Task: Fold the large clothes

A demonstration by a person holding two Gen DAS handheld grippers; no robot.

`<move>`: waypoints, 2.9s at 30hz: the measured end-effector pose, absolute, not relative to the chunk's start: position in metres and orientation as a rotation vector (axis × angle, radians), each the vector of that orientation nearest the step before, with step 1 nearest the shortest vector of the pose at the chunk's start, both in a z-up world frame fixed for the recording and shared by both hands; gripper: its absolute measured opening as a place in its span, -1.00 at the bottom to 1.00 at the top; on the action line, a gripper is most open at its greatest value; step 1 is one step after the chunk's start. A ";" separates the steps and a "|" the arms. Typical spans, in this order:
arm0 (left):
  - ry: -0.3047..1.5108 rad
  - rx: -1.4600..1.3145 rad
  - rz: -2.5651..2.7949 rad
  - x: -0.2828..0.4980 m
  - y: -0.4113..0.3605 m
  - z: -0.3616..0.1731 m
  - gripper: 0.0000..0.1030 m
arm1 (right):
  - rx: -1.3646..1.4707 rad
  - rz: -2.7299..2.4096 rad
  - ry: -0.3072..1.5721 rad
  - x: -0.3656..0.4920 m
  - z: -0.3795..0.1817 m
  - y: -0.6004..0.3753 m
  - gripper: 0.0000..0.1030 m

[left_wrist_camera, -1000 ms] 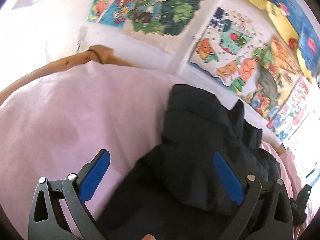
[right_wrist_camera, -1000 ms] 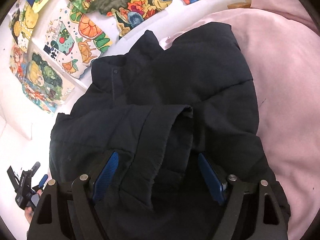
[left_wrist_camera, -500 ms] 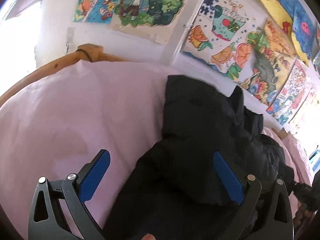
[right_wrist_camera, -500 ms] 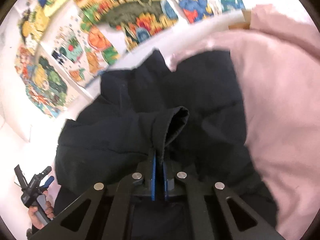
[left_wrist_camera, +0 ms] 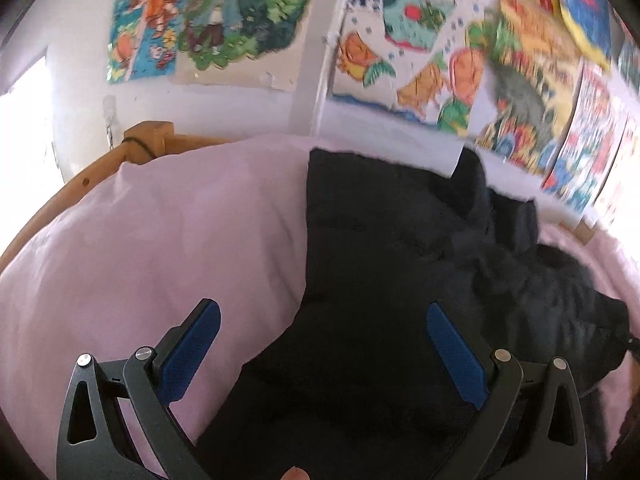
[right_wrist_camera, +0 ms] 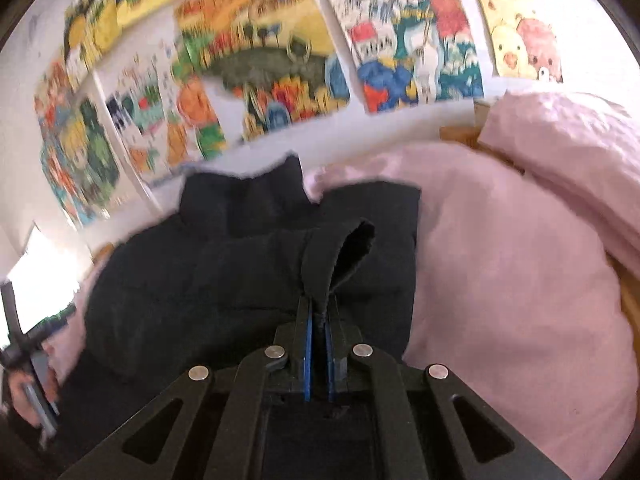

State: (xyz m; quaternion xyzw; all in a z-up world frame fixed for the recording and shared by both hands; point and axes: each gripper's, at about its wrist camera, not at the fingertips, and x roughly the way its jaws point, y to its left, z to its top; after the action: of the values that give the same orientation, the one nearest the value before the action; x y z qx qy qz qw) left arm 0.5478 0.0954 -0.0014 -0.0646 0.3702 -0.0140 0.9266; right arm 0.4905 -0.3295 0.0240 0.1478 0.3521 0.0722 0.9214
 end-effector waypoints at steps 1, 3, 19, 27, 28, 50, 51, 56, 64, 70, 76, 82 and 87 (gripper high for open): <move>0.771 -0.118 -0.030 0.551 0.094 -0.007 0.97 | 0.285 0.141 0.735 0.492 0.018 -0.328 -0.88; 0.801 -0.082 -0.032 0.557 0.089 -0.021 0.97 | 0.229 0.128 0.752 0.495 0.004 -0.324 -0.88; 0.879 -0.079 -0.060 0.561 0.096 -0.058 0.97 | 0.108 0.095 0.734 0.491 -0.005 -0.309 0.08; 0.876 -0.050 -0.046 0.560 0.092 -0.060 0.98 | -0.067 0.075 0.829 0.506 -0.031 -0.277 0.35; 0.874 -0.047 -0.045 0.560 0.092 -0.061 0.98 | -0.069 0.075 0.837 0.507 -0.035 -0.278 0.41; 0.683 0.138 -0.020 0.470 0.052 0.000 0.98 | -0.064 0.215 0.744 0.423 0.022 -0.274 1.00; 0.673 0.135 -0.029 0.461 0.051 0.004 0.98 | -0.065 0.211 0.737 0.418 0.025 -0.274 1.00; 0.679 0.108 -0.104 0.426 0.045 0.028 0.98 | -0.057 0.179 0.727 0.382 0.043 -0.278 1.00; 0.649 0.152 -0.202 0.343 0.046 0.109 0.98 | -0.077 0.148 0.760 0.312 0.108 -0.264 1.00; 0.604 0.206 -0.239 0.283 0.052 0.139 0.98 | -0.014 0.178 0.775 0.257 0.152 -0.240 1.00; 0.655 0.208 -0.270 0.233 0.061 0.130 0.98 | -0.053 0.197 0.718 0.203 0.166 -0.219 1.00; 0.687 0.222 -0.310 0.195 0.068 0.120 0.98 | -0.131 0.225 0.664 0.154 0.162 -0.204 1.00; 0.708 0.303 -0.381 0.179 0.063 0.105 0.98 | -0.221 0.269 0.687 0.133 0.143 -0.195 1.00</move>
State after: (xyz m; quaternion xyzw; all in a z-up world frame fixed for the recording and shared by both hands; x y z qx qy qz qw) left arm 0.1788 0.0628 0.1050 0.1471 0.3432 -0.1845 0.9091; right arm 0.1334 -0.1945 0.1427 -0.1078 0.3349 0.1311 0.9269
